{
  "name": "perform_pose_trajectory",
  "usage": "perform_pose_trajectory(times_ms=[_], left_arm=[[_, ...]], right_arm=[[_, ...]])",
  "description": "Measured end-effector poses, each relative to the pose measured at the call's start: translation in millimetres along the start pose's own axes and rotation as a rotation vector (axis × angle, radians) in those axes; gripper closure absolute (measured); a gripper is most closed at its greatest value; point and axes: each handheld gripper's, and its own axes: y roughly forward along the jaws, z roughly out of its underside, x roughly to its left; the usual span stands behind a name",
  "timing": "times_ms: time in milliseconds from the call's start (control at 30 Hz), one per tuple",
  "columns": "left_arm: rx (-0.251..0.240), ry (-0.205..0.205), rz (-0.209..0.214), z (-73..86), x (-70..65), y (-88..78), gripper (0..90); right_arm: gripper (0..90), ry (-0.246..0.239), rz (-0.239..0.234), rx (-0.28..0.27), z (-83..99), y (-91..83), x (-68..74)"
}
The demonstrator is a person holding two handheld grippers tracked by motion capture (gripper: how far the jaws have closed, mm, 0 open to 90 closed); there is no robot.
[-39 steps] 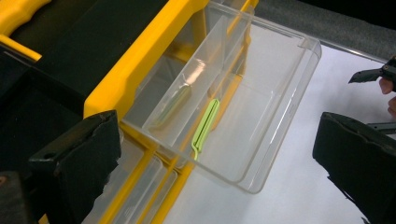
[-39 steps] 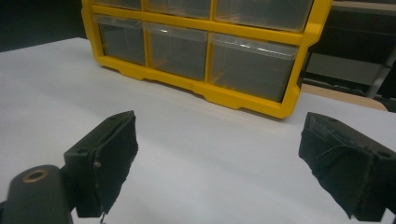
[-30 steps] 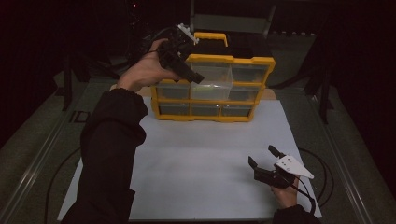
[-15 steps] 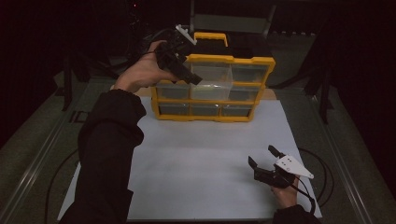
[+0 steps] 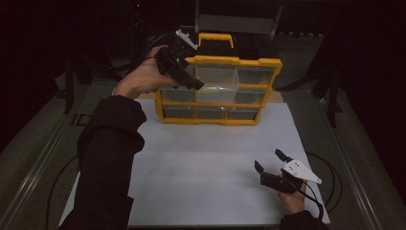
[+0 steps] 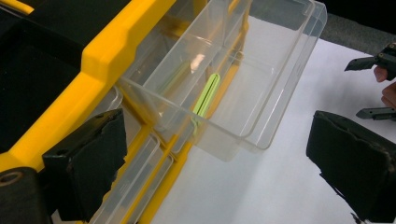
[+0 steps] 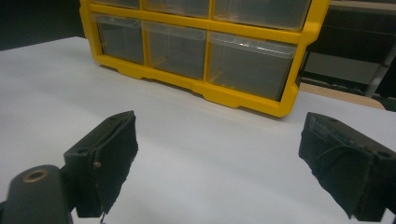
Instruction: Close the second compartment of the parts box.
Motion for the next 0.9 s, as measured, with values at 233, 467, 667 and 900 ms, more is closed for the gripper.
perform_pose_trajectory(times_ms=[233,467,667,900], left_arm=[[0.0,0.004,0.01,6.9,-3.2,0.4,9.4],[0.011,0.005,0.015,18.2,-3.6,2.7,17.0],[-0.024,-0.005,0.007,25.5,-1.7,-1.5,35.5],[-0.027,-0.004,0.05,32.3,-2.5,-2.5,53.9]], right_arm=[[11.3,-0.003,0.0,0.0,-0.2,0.1,0.0],[11.4,-0.003,0.006,0.0,-0.1,-0.4,-0.5],[11.3,-0.006,0.005,0.002,-0.1,-0.3,-0.3],[11.4,-0.007,0.005,0.003,-0.1,0.0,0.2]])
